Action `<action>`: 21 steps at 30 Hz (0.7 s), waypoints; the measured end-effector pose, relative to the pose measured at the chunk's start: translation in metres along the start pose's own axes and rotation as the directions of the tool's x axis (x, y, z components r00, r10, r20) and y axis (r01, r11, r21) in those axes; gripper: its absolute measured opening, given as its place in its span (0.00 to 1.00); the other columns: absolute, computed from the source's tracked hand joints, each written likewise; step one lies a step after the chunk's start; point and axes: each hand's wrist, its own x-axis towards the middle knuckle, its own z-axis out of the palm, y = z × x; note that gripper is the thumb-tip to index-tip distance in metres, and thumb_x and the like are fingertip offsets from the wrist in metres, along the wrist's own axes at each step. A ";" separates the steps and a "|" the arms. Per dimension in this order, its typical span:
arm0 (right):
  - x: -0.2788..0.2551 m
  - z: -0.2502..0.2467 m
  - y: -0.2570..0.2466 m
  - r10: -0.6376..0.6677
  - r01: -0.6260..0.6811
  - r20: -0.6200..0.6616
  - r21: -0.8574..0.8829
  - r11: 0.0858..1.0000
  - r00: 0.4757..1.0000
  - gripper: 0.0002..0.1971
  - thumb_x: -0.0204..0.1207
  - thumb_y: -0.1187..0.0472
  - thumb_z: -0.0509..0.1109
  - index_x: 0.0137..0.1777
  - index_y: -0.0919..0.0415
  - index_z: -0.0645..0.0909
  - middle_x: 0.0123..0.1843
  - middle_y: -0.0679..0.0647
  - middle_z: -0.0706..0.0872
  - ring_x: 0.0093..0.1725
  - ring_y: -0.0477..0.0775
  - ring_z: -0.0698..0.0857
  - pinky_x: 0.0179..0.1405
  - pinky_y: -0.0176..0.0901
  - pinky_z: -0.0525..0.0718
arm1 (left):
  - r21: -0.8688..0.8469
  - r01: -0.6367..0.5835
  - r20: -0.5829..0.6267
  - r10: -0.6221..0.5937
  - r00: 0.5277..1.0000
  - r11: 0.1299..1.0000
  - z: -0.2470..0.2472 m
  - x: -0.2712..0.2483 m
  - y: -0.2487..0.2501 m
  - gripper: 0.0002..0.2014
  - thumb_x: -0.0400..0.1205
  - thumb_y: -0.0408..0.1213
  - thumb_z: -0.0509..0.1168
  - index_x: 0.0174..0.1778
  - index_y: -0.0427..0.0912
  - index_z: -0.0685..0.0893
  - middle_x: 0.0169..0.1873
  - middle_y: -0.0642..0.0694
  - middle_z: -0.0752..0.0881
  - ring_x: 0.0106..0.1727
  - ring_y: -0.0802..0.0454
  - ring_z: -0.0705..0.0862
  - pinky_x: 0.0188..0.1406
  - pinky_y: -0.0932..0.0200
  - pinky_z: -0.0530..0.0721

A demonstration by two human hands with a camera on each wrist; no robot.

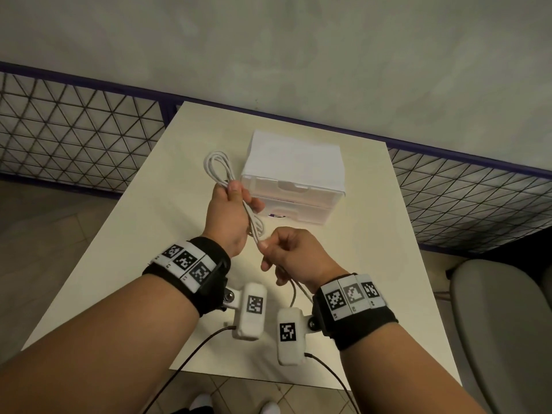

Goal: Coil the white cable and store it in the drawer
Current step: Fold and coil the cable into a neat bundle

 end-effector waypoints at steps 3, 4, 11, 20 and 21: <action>0.001 0.003 0.002 0.041 -0.041 0.010 -0.062 0.997 0.999 0.14 0.78 0.53 0.69 0.33 0.57 0.76 0.24 0.56 0.84 0.15 0.51 0.71 0.17 0.36 0.74 | -0.179 0.058 0.003 -0.058 0.998 0.982 0.004 -0.002 0.002 0.13 0.89 0.42 0.49 0.42 0.42 0.71 0.28 0.48 0.76 0.22 0.57 0.80 0.40 0.51 0.86; 0.001 0.004 0.002 0.054 -0.052 0.024 -0.110 0.993 0.998 0.16 0.78 0.49 0.68 0.32 0.57 0.78 0.23 0.56 0.83 0.15 0.52 0.71 0.16 0.35 0.72 | -0.218 0.072 0.002 -0.074 0.997 0.973 0.004 -0.001 0.003 0.12 0.89 0.42 0.49 0.42 0.42 0.71 0.29 0.48 0.74 0.21 0.57 0.78 0.36 0.54 0.86; -0.001 -0.012 0.012 0.046 0.006 0.183 -0.269 0.963 0.982 0.13 0.83 0.50 0.59 0.55 0.45 0.85 0.27 0.47 0.76 0.30 0.47 0.76 0.35 0.44 0.81 | -0.290 0.106 0.036 -0.099 0.994 0.951 -0.004 0.005 0.011 0.13 0.88 0.45 0.49 0.42 0.44 0.71 0.28 0.51 0.71 0.19 0.58 0.69 0.20 0.63 0.75; 0.005 -0.044 0.007 -0.094 0.092 -0.009 -0.147 0.985 0.996 0.15 0.79 0.70 0.65 0.46 0.47 0.86 0.35 0.48 0.84 0.31 0.40 0.78 0.32 0.36 0.78 | -0.274 0.127 0.068 -0.112 0.991 0.953 -0.010 0.006 0.014 0.14 0.88 0.44 0.51 0.39 0.43 0.72 0.24 0.51 0.69 0.19 0.57 0.66 0.19 0.62 0.71; 0.006 -0.045 0.005 -0.092 0.088 -0.021 -0.153 0.984 0.996 0.14 0.78 0.71 0.66 0.46 0.49 0.85 0.36 0.49 0.84 0.32 0.41 0.79 0.34 0.35 0.78 | -0.284 0.143 0.092 -0.122 0.988 0.948 -0.011 0.005 0.016 0.14 0.88 0.44 0.51 0.39 0.43 0.72 0.23 0.51 0.69 0.19 0.57 0.65 0.19 0.63 0.71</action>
